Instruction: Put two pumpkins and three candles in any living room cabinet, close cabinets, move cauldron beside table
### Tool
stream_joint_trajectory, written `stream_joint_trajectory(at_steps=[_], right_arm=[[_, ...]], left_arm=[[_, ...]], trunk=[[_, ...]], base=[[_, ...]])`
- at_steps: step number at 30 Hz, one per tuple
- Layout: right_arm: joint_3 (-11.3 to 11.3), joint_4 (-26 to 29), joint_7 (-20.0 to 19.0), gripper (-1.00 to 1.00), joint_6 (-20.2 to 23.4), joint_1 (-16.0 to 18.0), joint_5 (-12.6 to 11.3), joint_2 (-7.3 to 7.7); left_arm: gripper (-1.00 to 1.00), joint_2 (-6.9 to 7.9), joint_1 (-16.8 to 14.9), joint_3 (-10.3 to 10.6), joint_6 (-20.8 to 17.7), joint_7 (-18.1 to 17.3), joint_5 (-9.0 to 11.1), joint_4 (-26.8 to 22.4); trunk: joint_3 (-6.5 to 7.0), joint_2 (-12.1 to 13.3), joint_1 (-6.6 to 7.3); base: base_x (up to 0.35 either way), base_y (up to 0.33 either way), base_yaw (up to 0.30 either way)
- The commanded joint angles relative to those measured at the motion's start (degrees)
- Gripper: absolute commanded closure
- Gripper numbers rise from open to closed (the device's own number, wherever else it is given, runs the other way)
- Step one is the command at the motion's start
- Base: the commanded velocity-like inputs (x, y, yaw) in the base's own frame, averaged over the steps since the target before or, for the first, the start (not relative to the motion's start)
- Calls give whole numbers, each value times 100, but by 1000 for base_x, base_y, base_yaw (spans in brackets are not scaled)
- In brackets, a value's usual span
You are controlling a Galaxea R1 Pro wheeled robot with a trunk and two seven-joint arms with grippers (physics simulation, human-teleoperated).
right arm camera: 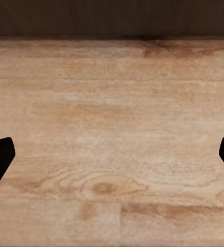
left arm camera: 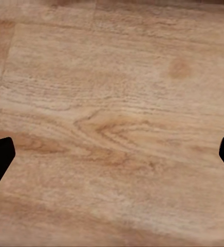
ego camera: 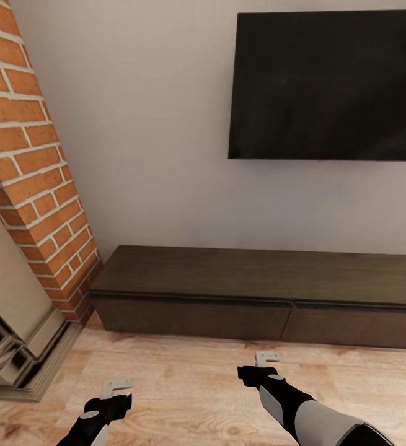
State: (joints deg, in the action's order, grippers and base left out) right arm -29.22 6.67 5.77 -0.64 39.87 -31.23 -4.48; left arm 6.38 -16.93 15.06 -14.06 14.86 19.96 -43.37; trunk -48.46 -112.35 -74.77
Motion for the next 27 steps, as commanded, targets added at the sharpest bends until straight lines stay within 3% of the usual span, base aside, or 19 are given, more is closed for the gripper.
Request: stream_joint_trajectory(at_steps=[1, 13, 19, 27], right_arm=[[-49, -1, 28, -100, -7, 3, -50, 0], [-52, -8, 26, -100, -7, 3, -50, 0], [-51, -8, 25, -100, -7, 3, -50, -2], [-54, -8, 29, -100, -7, 3, -50, -1]], left_arm=[[-100, -4, -3, 45, -16, 70, 60, -10], [-100, -165, -3, 54, 0, 110, 43, 258], [-100, -208, -3, 48, 0, 118, 49, 387], [-100, -402, -11, 49, 20, 128, 26, 670]], trunk=[[13, 39, 23], [229, 521, 287], [337, 761, 419], [480, 1082, 594]], base=[[-3, 0, 0], [0, 0, 13], [0, 0, 229], [0, 0, 287]])
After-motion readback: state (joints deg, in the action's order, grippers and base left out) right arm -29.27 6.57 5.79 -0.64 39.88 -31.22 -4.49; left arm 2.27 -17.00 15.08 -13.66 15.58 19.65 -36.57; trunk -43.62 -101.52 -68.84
